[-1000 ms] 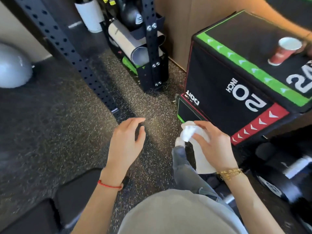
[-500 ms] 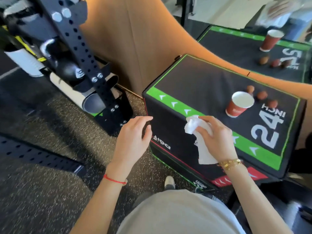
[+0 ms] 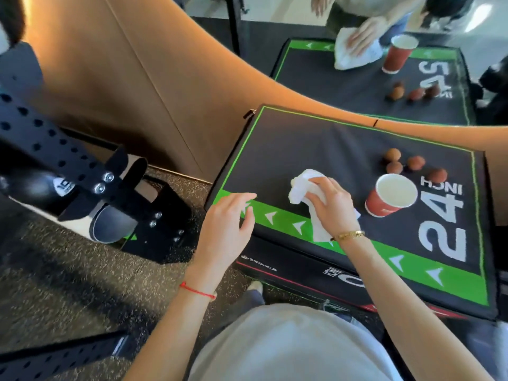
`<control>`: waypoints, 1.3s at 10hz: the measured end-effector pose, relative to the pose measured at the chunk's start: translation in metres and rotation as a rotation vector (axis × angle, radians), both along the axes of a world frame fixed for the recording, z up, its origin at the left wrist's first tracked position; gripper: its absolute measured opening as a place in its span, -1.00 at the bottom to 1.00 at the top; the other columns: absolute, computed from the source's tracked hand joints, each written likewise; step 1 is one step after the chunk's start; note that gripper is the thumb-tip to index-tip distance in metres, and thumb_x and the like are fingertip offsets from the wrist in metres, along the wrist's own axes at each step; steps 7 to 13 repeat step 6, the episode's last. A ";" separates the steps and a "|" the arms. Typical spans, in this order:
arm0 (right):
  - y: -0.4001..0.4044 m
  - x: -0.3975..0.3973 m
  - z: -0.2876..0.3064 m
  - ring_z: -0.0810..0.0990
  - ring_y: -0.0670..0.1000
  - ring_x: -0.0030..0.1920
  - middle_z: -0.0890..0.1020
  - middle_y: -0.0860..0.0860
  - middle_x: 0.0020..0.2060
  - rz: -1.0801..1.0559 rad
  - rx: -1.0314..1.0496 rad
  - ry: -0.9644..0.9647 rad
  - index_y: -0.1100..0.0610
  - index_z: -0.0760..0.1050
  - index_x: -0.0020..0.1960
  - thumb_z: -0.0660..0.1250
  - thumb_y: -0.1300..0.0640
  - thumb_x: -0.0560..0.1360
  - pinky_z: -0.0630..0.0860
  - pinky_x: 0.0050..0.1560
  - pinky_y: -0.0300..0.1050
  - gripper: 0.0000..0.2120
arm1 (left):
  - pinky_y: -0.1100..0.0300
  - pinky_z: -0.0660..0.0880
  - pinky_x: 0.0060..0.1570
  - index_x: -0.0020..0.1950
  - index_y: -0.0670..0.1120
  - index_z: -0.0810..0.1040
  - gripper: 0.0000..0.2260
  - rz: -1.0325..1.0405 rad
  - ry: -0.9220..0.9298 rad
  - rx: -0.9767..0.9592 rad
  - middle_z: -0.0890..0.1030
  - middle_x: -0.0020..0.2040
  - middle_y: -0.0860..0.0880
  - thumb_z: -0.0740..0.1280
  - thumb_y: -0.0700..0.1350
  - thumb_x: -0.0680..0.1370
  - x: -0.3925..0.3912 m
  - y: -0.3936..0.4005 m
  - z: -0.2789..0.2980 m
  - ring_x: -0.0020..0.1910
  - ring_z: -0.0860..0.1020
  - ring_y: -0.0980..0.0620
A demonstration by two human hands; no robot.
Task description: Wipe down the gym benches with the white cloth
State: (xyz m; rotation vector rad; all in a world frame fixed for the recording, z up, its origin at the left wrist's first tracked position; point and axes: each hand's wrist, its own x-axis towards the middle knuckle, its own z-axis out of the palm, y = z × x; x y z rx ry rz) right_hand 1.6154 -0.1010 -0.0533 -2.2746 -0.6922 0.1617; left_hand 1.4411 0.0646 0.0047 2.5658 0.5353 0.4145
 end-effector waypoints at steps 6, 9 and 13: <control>0.010 -0.061 0.043 0.34 0.01 0.45 0.52 0.01 0.31 -0.301 -0.015 -0.082 0.10 0.46 0.34 0.39 0.14 0.53 0.23 0.34 -0.24 -0.61 | 0.21 0.43 0.19 0.23 -0.07 0.59 -0.77 -0.378 -0.057 -0.011 0.63 0.15 0.06 0.29 -0.17 0.59 0.051 0.095 -0.013 0.14 0.56 0.09; 0.010 -0.061 0.043 0.34 0.01 0.45 0.52 0.01 0.31 -0.301 -0.015 -0.082 0.10 0.46 0.34 0.39 0.14 0.53 0.23 0.34 -0.24 -0.61 | 0.21 0.43 0.19 0.23 -0.07 0.59 -0.77 -0.378 -0.057 -0.011 0.63 0.15 0.06 0.29 -0.17 0.59 0.051 0.095 -0.013 0.14 0.56 0.09; 0.010 -0.061 0.043 0.34 0.01 0.45 0.52 0.01 0.31 -0.301 -0.015 -0.082 0.10 0.46 0.34 0.39 0.14 0.53 0.23 0.34 -0.24 -0.61 | 0.21 0.43 0.19 0.23 -0.07 0.59 -0.77 -0.378 -0.057 -0.011 0.63 0.15 0.06 0.29 -0.17 0.59 0.051 0.095 -0.013 0.14 0.56 0.09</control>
